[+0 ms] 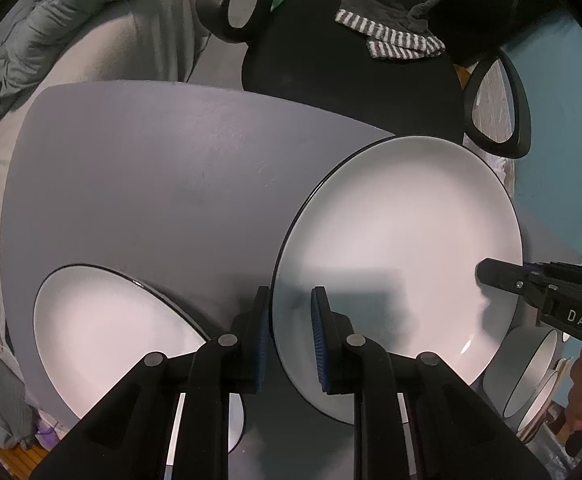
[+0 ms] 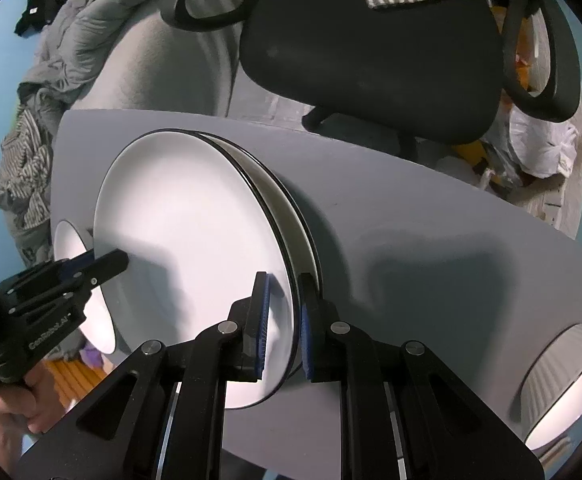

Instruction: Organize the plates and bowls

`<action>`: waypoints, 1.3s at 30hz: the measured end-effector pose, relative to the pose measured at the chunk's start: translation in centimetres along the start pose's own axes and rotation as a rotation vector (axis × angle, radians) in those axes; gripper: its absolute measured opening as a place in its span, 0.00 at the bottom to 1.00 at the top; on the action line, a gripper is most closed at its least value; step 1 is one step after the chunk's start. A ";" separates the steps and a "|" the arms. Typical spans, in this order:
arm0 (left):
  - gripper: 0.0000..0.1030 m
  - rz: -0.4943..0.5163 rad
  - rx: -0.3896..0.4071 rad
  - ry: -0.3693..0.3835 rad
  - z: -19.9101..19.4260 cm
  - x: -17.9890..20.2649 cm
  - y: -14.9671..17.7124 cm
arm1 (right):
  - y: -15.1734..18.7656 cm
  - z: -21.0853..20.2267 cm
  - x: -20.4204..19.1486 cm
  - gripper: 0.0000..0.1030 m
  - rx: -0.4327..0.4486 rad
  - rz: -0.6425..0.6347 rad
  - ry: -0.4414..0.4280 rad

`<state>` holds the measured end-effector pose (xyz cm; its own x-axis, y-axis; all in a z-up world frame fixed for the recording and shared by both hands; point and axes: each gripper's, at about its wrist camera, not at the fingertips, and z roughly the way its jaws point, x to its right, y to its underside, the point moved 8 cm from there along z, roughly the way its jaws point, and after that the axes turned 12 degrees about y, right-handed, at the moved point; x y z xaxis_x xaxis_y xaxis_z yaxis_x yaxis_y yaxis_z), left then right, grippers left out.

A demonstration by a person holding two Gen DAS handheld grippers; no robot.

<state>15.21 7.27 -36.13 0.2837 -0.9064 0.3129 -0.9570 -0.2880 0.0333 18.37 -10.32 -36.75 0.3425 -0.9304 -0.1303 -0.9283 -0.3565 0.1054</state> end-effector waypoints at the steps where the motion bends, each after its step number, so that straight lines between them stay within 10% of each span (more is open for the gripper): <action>1: 0.18 0.001 -0.003 0.000 -0.1 -0.1 0.1 | 0.0 0.0 0.0 0.13 -0.003 -0.005 0.006; 11: 0.26 0.019 -0.028 -0.030 0.6 0.3 0.1 | 0.0 -0.1 -1.2 0.36 -0.070 -0.015 0.045; 39: 0.26 0.040 0.014 -0.081 -0.6 -0.2 0.3 | 1.0 -0.8 -1.5 0.54 -0.130 -0.105 0.277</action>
<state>14.80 7.54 -35.59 0.2494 -0.9393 0.2355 -0.9670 -0.2545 0.0092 17.02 -9.32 -35.64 0.4780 -0.8694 0.1247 -0.8658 -0.4426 0.2334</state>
